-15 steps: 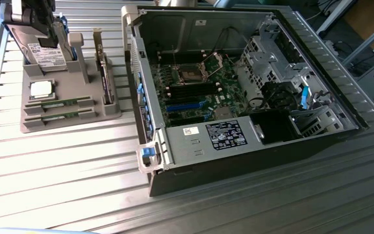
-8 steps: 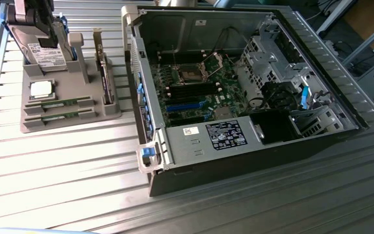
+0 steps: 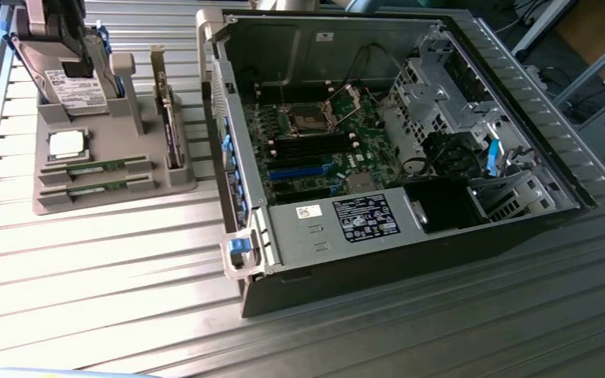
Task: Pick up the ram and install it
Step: 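Pick up the ram and move it above insertion slot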
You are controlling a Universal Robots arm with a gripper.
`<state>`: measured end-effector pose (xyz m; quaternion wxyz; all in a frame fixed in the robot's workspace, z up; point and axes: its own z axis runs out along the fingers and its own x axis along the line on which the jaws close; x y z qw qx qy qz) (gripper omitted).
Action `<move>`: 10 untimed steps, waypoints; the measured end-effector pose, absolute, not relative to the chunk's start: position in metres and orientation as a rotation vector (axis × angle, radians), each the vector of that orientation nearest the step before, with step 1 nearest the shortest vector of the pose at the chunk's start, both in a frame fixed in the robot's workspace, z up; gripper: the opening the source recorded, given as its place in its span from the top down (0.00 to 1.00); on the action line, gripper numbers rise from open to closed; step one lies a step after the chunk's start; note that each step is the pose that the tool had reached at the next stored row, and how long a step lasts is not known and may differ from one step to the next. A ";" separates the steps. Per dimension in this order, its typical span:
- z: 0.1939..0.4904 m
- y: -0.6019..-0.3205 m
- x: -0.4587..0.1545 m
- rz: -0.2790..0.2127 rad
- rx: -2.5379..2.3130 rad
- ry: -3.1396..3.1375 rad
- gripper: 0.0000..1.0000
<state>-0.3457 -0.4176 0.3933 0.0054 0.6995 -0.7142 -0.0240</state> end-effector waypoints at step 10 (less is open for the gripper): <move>0.393 -0.418 -0.346 -0.074 2.276 -2.146 0.90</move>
